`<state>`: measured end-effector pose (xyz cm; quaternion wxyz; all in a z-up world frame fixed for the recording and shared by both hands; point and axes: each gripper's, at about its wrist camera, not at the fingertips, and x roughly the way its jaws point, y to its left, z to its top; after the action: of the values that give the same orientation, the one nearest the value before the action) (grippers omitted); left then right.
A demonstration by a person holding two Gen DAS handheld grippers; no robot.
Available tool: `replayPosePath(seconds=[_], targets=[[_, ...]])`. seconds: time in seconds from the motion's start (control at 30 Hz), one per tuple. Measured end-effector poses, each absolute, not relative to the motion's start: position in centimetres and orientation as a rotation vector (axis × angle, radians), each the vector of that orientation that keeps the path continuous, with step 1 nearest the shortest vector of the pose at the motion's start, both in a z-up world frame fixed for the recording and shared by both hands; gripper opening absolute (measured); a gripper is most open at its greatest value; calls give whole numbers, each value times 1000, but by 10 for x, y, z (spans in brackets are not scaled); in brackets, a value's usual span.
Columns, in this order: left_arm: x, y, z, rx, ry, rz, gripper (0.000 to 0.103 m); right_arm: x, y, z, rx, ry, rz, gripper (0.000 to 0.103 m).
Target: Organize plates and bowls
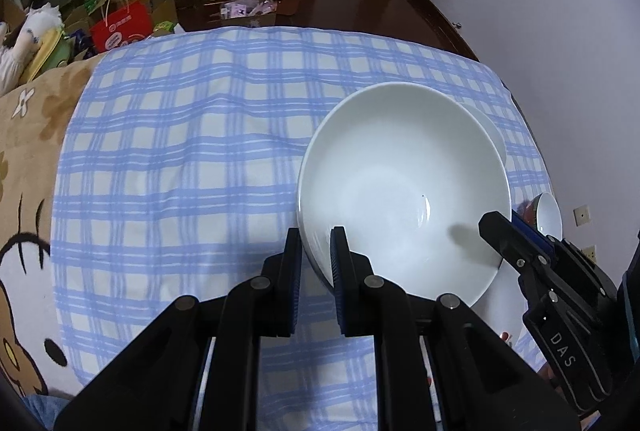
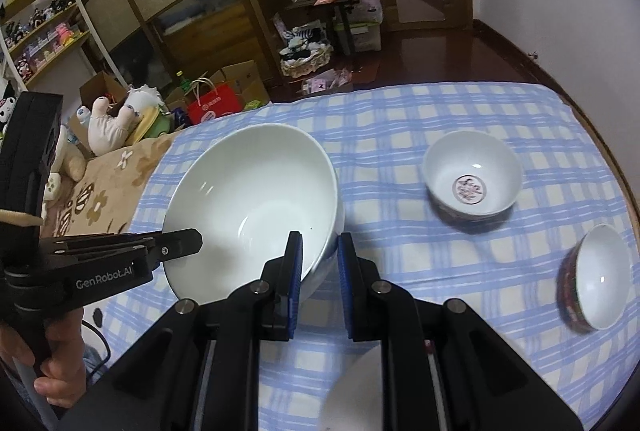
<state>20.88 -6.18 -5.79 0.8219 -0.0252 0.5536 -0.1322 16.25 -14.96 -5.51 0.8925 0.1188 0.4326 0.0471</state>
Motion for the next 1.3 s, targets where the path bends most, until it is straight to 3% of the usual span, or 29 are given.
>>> replayPosePath(seconds=[0.87,1.3], targets=[[227,-104,-114,6,1215,-291,15,161,-185,-116,287,915,80,19],[236,-102,-129,-16,1237,-299,16,171,-187,-118,273,910,97,19]])
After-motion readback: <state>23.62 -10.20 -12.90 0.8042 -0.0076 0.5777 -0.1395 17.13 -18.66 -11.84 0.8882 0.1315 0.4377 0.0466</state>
